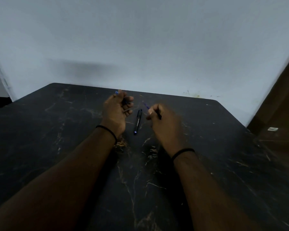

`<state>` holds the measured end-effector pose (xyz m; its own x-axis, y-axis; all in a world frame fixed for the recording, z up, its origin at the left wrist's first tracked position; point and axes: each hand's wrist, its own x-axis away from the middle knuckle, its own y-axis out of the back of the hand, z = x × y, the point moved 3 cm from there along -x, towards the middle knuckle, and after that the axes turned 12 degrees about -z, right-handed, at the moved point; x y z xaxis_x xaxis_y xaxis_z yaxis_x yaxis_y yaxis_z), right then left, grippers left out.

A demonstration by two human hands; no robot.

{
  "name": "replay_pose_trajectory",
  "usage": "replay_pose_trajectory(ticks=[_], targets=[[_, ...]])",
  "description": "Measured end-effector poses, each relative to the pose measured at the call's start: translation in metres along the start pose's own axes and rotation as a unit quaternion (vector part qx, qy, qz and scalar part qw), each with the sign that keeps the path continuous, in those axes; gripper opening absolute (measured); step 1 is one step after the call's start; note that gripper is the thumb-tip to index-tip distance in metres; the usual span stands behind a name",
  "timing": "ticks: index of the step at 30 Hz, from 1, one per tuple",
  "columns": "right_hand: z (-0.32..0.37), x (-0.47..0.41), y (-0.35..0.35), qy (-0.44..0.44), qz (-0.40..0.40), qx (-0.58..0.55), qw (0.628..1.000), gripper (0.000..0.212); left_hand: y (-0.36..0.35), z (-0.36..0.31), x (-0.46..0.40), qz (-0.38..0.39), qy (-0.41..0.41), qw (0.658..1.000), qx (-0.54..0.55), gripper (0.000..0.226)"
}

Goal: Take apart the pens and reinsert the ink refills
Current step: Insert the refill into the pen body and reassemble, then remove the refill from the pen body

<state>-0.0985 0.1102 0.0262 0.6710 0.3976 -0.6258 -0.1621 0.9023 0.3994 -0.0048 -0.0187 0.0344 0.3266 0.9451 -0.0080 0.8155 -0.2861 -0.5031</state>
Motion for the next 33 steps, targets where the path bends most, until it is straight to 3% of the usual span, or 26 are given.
replay_pose_trajectory(ticks=[3, 6, 8, 12, 16, 20, 23, 27, 33], targets=[[0.012, 0.000, 0.012, -0.010, -0.091, -0.105, 0.990, 0.010, -0.006, 0.003, 0.005, 0.052, -0.047, 0.992, -0.105, 0.022], [0.020, -0.002, 0.025, -0.021, -0.174, -0.183, 0.967, 0.009, -0.021, 0.014, 0.020, 0.200, -0.059, 0.959, -0.192, 0.025], [0.019, -0.003, 0.029, -0.037, -0.200, -0.219, 0.954, 0.005, -0.028, 0.021, 0.028, 0.271, -0.064, 0.933, -0.227, 0.024], [0.016, -0.004, 0.031, -0.041, -0.219, -0.231, 0.947, 0.008, -0.031, 0.028, 0.034, 0.315, -0.061, 0.918, -0.233, 0.016], [0.022, -0.003, 0.034, -0.020, -0.229, -0.258, 0.938, 0.007, -0.030, 0.026, 0.033, 0.302, -0.080, 0.917, -0.249, 0.015], [0.035, -0.006, 0.059, 0.065, -0.378, -0.260, 0.886, 0.005, -0.029, 0.025, 0.031, 0.263, -0.132, 0.912, -0.287, 0.012], [0.031, -0.009, 0.069, 0.074, -0.431, -0.247, 0.865, 0.004, -0.026, 0.024, 0.025, 0.204, -0.136, 0.931, -0.270, 0.014], [0.017, -0.009, 0.064, 0.009, -0.385, -0.211, 0.898, 0.008, -0.021, 0.021, 0.015, 0.140, -0.100, 0.962, -0.212, 0.012], [-0.011, -0.014, 0.049, -0.168, -0.304, -0.178, 0.921, 0.020, -0.018, 0.019, 0.013, 0.115, -0.111, 0.965, -0.209, 0.014]])
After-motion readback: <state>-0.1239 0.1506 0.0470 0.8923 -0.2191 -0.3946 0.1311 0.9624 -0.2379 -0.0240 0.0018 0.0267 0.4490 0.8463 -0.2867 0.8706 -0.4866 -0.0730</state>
